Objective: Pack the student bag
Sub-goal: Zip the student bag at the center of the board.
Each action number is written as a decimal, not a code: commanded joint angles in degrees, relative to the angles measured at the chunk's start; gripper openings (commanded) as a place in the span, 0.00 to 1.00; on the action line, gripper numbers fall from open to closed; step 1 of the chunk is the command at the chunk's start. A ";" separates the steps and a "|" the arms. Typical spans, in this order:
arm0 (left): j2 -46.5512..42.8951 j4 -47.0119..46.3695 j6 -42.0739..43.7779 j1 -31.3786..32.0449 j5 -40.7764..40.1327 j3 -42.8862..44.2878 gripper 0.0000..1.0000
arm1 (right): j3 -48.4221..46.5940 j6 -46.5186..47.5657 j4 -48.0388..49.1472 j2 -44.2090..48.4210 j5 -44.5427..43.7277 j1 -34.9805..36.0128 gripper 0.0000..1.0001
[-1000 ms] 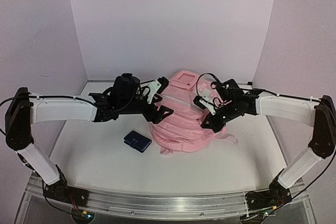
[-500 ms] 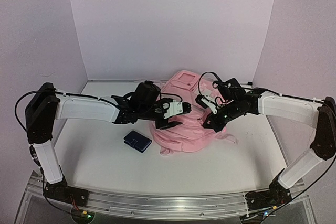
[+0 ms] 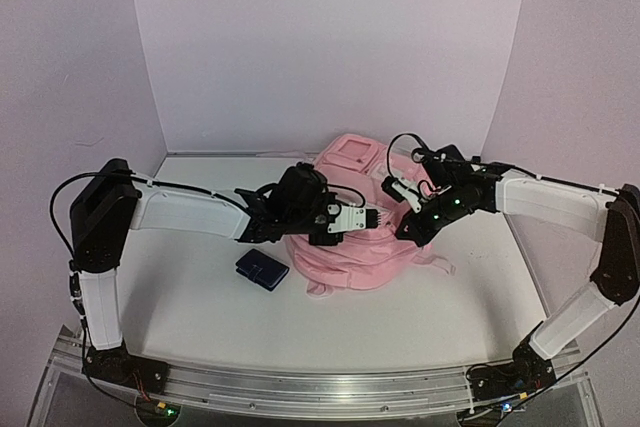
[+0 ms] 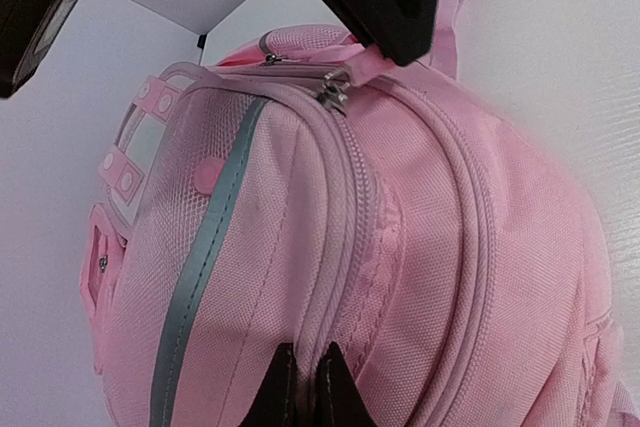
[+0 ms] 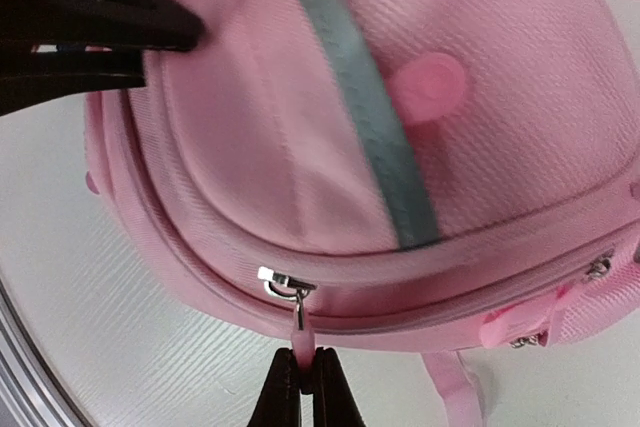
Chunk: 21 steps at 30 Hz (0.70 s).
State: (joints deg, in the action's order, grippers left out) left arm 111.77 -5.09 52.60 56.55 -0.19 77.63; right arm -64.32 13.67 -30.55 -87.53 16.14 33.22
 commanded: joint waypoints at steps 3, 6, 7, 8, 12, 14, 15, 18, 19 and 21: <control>-3.18 -0.46 -0.50 -0.90 -3.33 -3.75 0.00 | -5.62 0.68 -0.33 -0.72 -5.46 -7.25 0.00; -3.92 -0.70 -0.91 -1.45 -3.35 -5.15 0.00 | -7.18 1.20 -0.38 -1.79 -6.45 -9.04 0.00; -4.25 -0.91 -1.06 -1.70 -3.33 -5.71 0.00 | -7.58 1.20 -0.39 -2.05 -6.60 -9.41 0.00; -4.65 -1.38 -1.21 -2.01 -3.29 -6.32 0.00 | -7.83 1.08 -0.41 -2.20 -6.50 -9.56 0.00; -5.80 -3.05 -1.34 -3.40 -3.38 -8.16 0.00 | -7.20 -0.46 -0.78 -2.35 -2.72 -9.53 0.00; -6.26 -3.94 -0.98 -4.02 -3.44 -9.13 0.00 | -6.09 -1.66 -1.07 -2.53 0.25 -9.31 0.00; -6.34 -4.69 -0.97 -4.37 -3.37 -9.59 0.00 | -5.35 -2.00 -1.09 -2.62 1.17 -8.81 0.00; -6.88 -6.21 -1.76 -6.11 -1.58 -10.59 0.00 | -3.98 -3.10 -1.09 -2.56 3.43 -5.62 0.00; -7.13 -6.44 -2.15 -6.70 -0.85 -10.87 0.00 | -4.08 -3.58 -1.09 -2.61 3.91 -4.38 0.00; -7.88 -7.18 -3.02 -7.61 -0.05 -11.69 0.01 | -5.63 -5.56 -1.20 -3.22 7.32 -3.20 0.00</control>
State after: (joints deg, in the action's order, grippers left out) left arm 107.68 -14.59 52.45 53.76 2.50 68.52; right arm -68.64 12.49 -31.53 -90.09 22.78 28.58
